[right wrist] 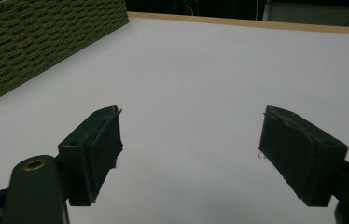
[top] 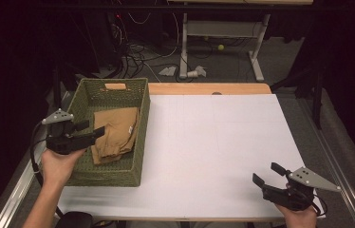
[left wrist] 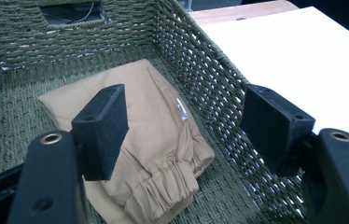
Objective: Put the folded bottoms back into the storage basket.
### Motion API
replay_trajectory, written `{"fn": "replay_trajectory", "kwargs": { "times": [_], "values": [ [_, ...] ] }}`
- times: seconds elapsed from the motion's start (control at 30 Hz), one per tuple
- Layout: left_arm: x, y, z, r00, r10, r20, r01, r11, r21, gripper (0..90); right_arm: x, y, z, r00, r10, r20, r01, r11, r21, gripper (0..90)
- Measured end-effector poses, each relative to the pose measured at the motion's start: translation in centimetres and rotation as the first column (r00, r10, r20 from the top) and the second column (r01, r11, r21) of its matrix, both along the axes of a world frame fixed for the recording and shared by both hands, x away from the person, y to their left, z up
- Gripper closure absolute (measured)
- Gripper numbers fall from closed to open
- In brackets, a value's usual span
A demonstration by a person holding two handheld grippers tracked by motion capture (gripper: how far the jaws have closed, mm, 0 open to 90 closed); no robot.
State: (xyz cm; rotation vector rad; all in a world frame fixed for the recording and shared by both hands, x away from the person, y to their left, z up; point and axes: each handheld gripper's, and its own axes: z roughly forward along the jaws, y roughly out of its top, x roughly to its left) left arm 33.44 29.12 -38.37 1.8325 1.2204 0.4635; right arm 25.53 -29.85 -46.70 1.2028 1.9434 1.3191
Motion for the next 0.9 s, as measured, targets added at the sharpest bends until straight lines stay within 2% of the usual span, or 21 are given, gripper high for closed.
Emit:
{"fn": "replay_trajectory", "kwargs": {
  "times": [0.27,0.9],
  "values": [
    [-0.7,-0.3,0.0,0.9999,0.001,0.015,-0.001,0.9999,0.014,29.3,0.0,0.0,0.0,1.0000,-0.001,0.000,0.001,1.000,0.000,21.9],
    [-3.3,-1.0,-0.5,0.9976,-0.024,0.065,0.024,0.9997,0.000,29.3,0.0,0.0,0.0,1.0000,-0.001,0.001,0.001,1.000,0.001,21.9]
  ]
}}
